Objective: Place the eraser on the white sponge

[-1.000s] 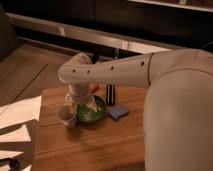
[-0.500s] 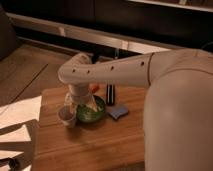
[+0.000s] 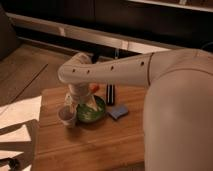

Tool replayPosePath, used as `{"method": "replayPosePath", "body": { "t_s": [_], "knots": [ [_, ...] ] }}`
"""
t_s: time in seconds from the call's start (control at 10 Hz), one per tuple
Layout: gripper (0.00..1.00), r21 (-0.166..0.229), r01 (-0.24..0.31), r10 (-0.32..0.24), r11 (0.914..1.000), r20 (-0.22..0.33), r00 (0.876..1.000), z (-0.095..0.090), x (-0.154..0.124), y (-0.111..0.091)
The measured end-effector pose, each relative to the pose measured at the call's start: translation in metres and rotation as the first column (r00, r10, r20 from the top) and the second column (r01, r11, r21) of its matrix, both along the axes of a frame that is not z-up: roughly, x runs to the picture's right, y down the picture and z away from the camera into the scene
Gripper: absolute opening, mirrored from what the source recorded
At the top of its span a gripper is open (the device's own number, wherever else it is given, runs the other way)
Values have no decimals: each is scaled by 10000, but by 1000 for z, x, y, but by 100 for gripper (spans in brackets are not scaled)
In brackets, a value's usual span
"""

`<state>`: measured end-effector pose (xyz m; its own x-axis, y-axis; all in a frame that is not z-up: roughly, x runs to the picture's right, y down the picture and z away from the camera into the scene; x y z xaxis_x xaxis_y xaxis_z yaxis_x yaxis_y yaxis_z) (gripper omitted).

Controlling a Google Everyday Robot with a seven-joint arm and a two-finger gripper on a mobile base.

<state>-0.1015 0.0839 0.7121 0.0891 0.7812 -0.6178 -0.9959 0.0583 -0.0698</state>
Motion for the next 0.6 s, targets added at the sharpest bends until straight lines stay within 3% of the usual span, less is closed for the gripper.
{"method": "replayPosePath", "body": {
  "t_s": [0.1,0.2,0.3,0.5,0.6],
  "knots": [
    [65,399,160,-164,9991,83,9998,8,8,-18],
    [65,1038,436,-464,9936,256,9986,19,19,-49],
    [65,1755,786,-864,9813,372,9956,32,35,-87],
    [65,2371,999,-1110,9663,341,9932,43,59,-124],
    [65,2465,1039,-1151,9636,316,9928,44,63,-130]
  ]
}}
